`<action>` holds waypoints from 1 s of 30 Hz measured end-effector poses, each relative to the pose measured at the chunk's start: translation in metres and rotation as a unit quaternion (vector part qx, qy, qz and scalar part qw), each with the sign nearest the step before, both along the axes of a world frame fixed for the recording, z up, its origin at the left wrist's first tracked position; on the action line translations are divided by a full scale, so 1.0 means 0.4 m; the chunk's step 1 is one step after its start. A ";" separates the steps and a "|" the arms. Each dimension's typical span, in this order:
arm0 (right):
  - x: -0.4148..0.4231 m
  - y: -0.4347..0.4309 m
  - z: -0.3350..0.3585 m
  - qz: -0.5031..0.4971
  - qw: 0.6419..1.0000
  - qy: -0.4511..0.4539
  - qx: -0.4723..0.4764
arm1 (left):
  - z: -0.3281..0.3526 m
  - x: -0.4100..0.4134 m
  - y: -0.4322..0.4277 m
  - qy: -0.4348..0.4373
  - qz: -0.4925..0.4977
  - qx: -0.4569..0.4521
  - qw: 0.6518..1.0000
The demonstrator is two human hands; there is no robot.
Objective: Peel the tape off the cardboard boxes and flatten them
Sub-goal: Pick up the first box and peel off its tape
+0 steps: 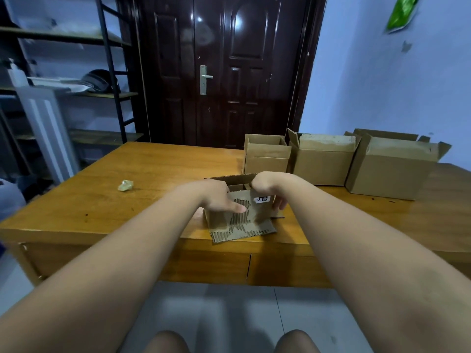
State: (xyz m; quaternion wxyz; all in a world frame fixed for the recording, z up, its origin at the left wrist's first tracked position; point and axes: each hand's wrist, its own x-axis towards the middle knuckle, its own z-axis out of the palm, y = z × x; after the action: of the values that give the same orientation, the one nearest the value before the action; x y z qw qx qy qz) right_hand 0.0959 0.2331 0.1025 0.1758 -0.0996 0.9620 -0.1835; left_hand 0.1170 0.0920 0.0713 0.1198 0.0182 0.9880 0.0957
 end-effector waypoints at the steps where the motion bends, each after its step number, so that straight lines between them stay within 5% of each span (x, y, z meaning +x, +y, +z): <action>1: 0.003 -0.001 0.004 0.002 1.000 -0.005 0.007 | -0.001 -0.003 0.004 0.002 0.002 -0.024 1.000; 9: -0.017 -0.007 0.013 -0.037 0.999 -0.021 0.003 | -0.042 0.019 -0.009 0.151 -0.020 -0.001 0.988; 16: -0.024 -0.007 0.024 -0.022 0.997 -0.048 0.054 | -0.088 0.037 -0.038 0.273 0.026 0.145 0.951; 26: -0.058 0.004 -0.005 -0.057 0.997 0.008 0.047 | -0.135 0.039 -0.036 0.322 0.052 0.228 0.917; 30: -0.057 0.010 -0.016 -0.071 0.996 0.058 0.007 | -0.150 0.037 -0.041 0.280 0.079 0.359 0.887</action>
State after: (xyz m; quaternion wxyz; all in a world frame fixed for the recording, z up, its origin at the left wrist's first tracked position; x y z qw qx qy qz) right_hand 0.0731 0.2372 0.0963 0.1072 -0.0401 0.9765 -0.1824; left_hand 0.1319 0.0758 0.0111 -0.1845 0.0084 0.8767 0.4442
